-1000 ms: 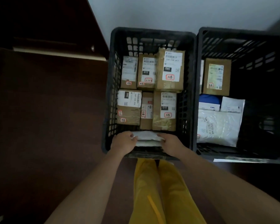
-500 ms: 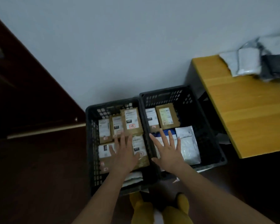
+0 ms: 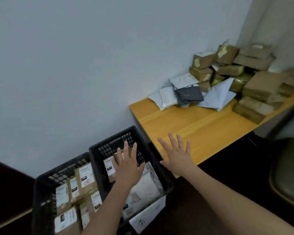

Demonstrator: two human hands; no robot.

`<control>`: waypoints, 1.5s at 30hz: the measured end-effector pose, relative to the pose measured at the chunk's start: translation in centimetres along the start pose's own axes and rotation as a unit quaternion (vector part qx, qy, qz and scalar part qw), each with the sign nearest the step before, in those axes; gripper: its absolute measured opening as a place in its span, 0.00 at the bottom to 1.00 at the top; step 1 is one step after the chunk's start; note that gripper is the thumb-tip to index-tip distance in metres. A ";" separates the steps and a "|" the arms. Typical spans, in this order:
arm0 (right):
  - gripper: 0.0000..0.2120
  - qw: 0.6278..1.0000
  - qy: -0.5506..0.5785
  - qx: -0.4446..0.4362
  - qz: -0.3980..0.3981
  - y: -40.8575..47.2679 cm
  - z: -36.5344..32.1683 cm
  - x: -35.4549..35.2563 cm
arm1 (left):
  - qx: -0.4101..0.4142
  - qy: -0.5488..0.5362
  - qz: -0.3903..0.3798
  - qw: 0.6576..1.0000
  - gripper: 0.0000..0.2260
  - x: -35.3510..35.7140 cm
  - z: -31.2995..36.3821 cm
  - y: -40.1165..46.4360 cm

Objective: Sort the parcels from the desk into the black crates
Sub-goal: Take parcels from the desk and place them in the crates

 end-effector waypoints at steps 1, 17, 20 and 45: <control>0.42 1.000 0.005 0.016 0.002 -0.2 2.7 -0.6 | 0.009 0.008 0.000 1.000 0.34 0.4 2.6 0.2; 0.39 0.974 0.091 0.205 0.016 -3.4 32.0 -7.0 | 0.127 0.072 -0.014 0.989 0.34 1.4 28.4 8.1; 0.40 0.972 0.100 0.213 0.011 -2.3 34.5 -7.4 | 0.128 0.072 -0.007 0.989 0.34 1.0 30.1 11.8; 0.38 0.993 0.053 0.075 -0.072 29.3 47.1 -10.5 | -0.039 -0.004 -0.105 0.994 0.25 6.0 35.8 46.1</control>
Point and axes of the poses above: each hand's wrist, its own y-axis towards the middle knuckle, its own x-axis out of the palm, z = x × y, the point moved 7 cm from there along y, towards the middle knuckle, and after that the axes turned 7 degrees about -y, right-handed, at the moved point
